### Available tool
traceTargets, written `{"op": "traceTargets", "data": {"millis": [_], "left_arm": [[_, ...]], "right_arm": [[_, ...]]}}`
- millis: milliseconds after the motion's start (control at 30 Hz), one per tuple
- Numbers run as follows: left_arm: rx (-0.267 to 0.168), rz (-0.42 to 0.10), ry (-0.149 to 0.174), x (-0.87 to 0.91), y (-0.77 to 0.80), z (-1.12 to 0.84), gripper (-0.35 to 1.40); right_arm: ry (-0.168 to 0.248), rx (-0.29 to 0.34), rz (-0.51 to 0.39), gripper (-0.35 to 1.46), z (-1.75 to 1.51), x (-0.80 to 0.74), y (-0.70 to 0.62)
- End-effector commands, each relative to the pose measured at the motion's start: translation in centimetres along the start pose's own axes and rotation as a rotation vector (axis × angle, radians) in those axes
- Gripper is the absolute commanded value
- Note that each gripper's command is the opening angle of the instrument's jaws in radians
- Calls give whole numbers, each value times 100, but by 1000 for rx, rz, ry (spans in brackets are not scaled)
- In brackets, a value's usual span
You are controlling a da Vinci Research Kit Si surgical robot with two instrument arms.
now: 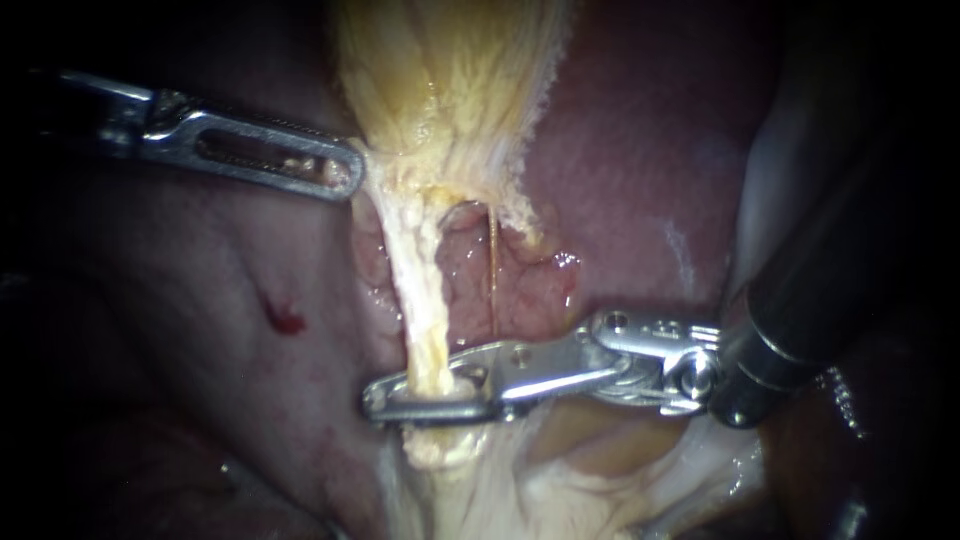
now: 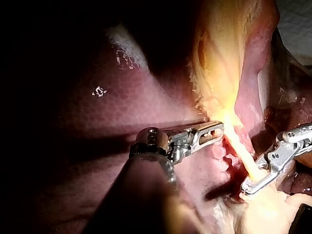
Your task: Clipping first clip left tube
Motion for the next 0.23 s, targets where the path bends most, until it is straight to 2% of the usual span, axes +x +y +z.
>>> {"op": "traceTargets", "data": {"millis": [33, 233], "left_arm": [[0, 0, 0, 0, 0, 0, -35], [0, 0, 0, 0, 0, 1, -35]], "right_arm": [[-1, 2, 0, -35, 0, 0, 0], [-1, 3, 5, -35, -1, -1, 1]]}}
